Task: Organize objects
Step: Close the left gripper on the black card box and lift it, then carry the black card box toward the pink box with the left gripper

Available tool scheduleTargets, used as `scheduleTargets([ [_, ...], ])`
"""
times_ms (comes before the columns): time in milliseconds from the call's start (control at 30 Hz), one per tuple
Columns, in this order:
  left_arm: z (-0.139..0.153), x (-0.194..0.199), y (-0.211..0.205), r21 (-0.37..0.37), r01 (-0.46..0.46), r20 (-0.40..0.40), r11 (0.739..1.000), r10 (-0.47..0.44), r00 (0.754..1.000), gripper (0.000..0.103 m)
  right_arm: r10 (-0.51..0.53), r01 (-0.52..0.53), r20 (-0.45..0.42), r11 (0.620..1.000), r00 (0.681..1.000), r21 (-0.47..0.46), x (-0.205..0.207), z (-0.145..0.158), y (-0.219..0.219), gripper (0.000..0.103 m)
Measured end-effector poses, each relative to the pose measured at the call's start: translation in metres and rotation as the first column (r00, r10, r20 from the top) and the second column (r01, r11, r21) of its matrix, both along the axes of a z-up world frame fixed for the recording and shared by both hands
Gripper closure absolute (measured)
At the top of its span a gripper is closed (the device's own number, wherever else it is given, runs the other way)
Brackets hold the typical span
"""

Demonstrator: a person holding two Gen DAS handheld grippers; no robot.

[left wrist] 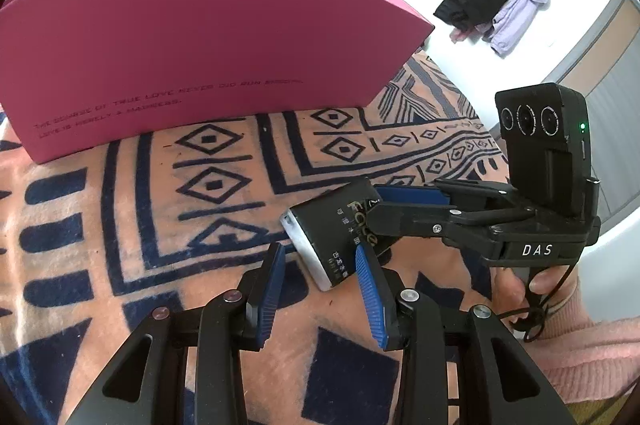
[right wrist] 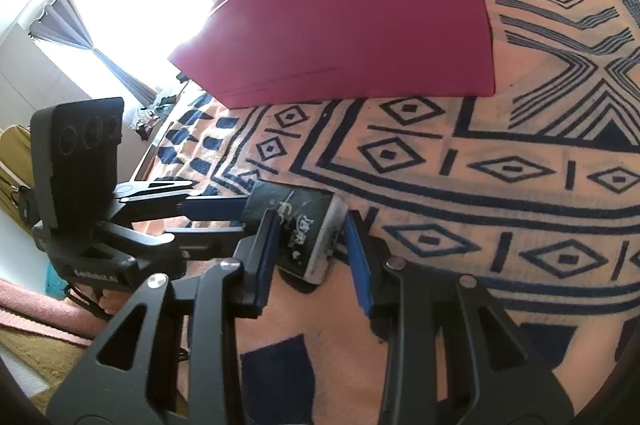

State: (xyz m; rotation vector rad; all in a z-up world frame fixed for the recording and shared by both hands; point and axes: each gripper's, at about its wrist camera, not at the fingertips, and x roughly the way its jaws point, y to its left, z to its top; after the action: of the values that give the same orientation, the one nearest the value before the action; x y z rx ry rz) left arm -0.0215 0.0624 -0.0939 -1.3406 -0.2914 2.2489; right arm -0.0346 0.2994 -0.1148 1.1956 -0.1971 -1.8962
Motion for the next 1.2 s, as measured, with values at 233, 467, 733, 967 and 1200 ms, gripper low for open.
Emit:
scheduleTargets([
  [233,-0.001,0.002,0.009,0.013,0.023,0.001,1.000,-0.023,1.000,0.067,0.011,-0.011,-0.002,1.000,1.000,0.003,0.002,-0.001,-0.005,0.066],
  [467,0.000,0.000,0.010,0.017,0.008,-0.001,1.000,-0.008,1.000,0.067,0.003,-0.003,-0.007,1.000,1.000,0.000,0.004,0.002,-0.003,0.066],
  [733,0.011,-0.001,0.010,0.006,-0.007,-0.040,1.000,0.007,0.999,0.067,-0.002,0.002,-0.041,1.000,0.999,-0.007,0.005,0.012,-0.002,0.066],
  [967,0.018,-0.002,0.010,0.002,-0.015,-0.070,1.000,0.016,0.997,0.067,-0.006,0.005,-0.061,1.000,0.998,-0.010,0.003,0.018,0.001,0.066],
  [1200,0.022,-0.002,0.012,0.003,-0.009,-0.085,1.000,0.009,0.996,0.067,-0.014,0.013,-0.079,1.000,0.997,-0.016,0.001,0.024,0.003,0.066],
])
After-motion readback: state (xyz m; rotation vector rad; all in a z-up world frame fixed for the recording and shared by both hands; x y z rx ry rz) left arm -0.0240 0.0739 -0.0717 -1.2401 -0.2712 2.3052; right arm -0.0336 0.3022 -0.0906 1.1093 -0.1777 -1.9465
